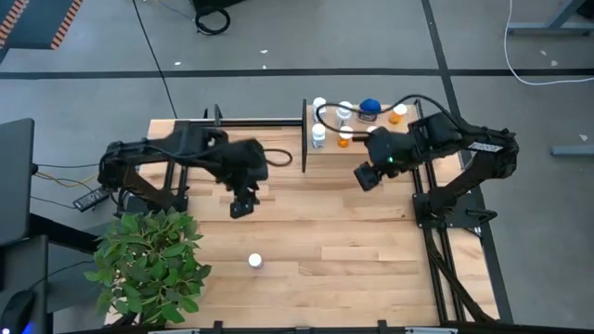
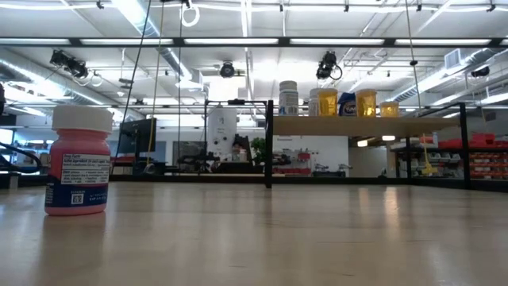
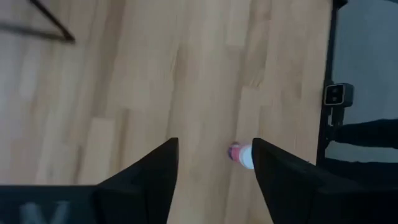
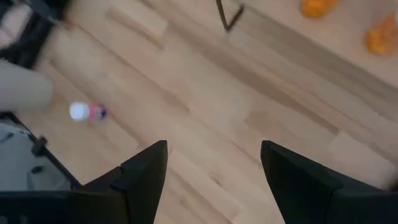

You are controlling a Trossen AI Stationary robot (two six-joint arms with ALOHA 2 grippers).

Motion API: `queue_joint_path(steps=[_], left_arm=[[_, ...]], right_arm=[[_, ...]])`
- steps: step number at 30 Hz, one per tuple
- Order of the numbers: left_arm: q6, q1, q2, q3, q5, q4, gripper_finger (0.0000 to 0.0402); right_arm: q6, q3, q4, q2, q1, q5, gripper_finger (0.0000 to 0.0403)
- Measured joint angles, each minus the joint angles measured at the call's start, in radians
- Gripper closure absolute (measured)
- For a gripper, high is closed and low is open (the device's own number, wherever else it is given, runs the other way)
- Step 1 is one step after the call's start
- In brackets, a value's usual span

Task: Pick and place medicine bottles onto shelf by color
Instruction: Put the pink medicine bottle on the shelf

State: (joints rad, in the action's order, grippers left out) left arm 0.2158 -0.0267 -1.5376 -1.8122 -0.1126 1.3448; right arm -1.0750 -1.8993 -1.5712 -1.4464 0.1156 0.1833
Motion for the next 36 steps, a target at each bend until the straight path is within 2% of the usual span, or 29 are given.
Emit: queue_joint_path(steps=[6,11,16,20,25,31,36], left_arm=[[0.092,-0.105,-0.008,0.17,-0.009,-0.056,0.0153],[0.169,-0.217,-0.008,0.346,-0.077,-0.155,0.0126],[0.224,-0.317,-0.007,0.469,-0.083,-0.256,0.0114],[0.188,-0.385,-0.007,0.524,0.034,-0.38,0.0113],[0.066,-0.446,-0.007,0.581,0.156,-0.466,0.0113],[0.09,-0.45,-0.007,0.628,0.165,-0.503,0.0113],[0.038,-0.451,-0.008,0.644,0.164,-0.593,0.0113]], right_arm=[[-0.087,0.009,0.0,0.003,0.143,0.008,0.0136],[-0.151,0.009,0.0,0.004,0.294,0.092,0.0136],[-0.229,0.009,0.0,0.004,0.422,0.19,0.0136],[-0.297,0.009,0.0,0.004,0.498,0.278,0.0136],[-0.348,0.009,0.0,0.004,0.562,0.292,0.0136],[-0.397,0.009,0.0,0.004,0.605,0.31,0.0136],[-0.418,0.009,0.0,0.003,0.612,0.352,0.0136]])
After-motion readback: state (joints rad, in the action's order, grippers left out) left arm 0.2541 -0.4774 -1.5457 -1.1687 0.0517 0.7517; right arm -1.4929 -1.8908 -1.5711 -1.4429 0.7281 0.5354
